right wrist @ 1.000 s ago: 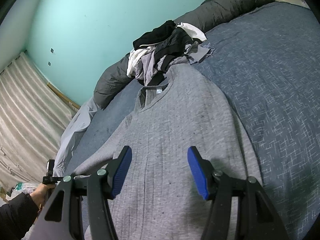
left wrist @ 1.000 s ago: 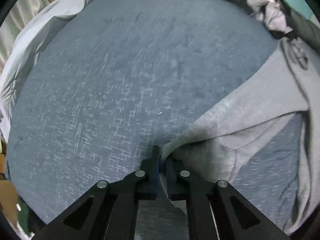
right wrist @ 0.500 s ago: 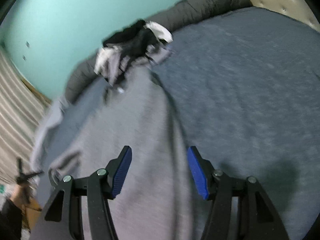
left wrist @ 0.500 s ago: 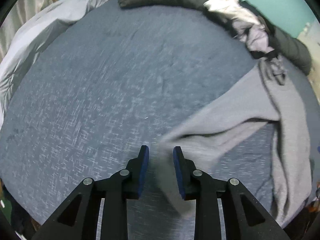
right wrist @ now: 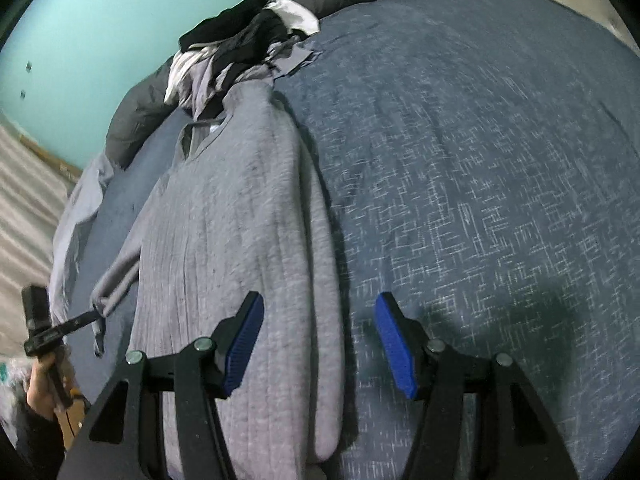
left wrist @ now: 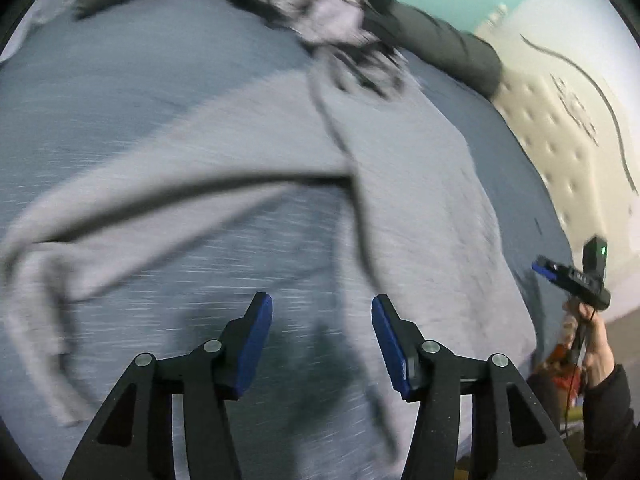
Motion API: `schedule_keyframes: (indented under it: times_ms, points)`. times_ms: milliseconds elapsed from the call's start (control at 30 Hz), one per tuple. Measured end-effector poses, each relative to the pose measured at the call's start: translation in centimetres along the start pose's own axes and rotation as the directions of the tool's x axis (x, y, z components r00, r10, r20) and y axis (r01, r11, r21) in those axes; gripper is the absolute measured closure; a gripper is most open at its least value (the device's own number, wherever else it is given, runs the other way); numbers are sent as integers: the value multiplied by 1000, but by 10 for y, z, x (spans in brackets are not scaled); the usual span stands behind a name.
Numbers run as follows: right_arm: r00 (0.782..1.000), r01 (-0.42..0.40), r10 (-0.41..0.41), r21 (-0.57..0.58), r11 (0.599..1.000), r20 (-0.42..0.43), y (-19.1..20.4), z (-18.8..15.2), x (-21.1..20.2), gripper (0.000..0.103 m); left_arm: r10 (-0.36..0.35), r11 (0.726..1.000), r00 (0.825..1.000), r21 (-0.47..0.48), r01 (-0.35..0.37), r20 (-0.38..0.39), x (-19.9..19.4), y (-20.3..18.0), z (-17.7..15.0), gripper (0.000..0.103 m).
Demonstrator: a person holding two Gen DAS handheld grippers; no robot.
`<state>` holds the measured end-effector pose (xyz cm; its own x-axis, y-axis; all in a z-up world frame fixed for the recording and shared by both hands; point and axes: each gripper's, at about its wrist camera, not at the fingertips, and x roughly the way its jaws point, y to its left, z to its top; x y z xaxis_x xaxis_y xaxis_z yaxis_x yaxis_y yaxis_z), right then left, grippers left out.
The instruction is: Fold clothes
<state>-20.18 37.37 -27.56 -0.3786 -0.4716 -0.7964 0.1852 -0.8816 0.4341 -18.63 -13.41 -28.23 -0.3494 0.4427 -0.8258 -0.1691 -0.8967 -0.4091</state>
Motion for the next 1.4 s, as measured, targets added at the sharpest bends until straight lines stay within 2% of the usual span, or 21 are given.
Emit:
schedule_keyframes:
  times_ms: [167,300,333,400,433,533,767,933,1100,1333,1367,1400]
  points:
    - [1000,-5,5,-44,999,-9,7,-3,-8,44,-61,998,997,-14,60,-42,45,-31,-2,47]
    - [1000,3,-4,-53,999,-18,6,-4,-6,44,-63,998,996,-15,62,-63,67,-37,-4,48]
    - [1000,6,-7,-53,999,-20,5,-3,-4,44,-62,998,996,-6,62,-61,70,-39,-3,51]
    - [1000,12,-13,-52,999,-26,4,-3,-1,44,-77,997,995,5,78,-59,73,-40,-4,97]
    - [999,13,-14,-48,999,-29,2,-2,1,44,-83,996,995,9,84,-59,73,-39,-4,100]
    - [999,10,-11,-33,999,-33,-1,-2,5,44,-92,995,995,46,94,-42,61,-42,-2,100]
    - [999,24,-26,-39,999,-41,-1,2,8,44,-95,995,988,52,90,120,-11,-22,17,100]
    - [997,17,-20,-40,999,-79,1,2,15,44,-28,998,972,-47,40,235,-71,30,29,100]
    - [985,32,-43,-69,997,-168,8,-5,40,44,43,994,977,-103,-22,208,-75,63,20,100]
    - [970,30,-39,-41,999,-240,3,-12,68,44,40,993,981,-119,-18,188,-67,64,11,100]
    - [969,22,-32,-45,999,-246,2,-13,70,46,40,993,982,-116,-18,186,-65,62,11,100]
    - [967,14,-26,-48,999,-253,2,-13,72,62,41,993,982,-113,-20,186,-64,60,12,100]
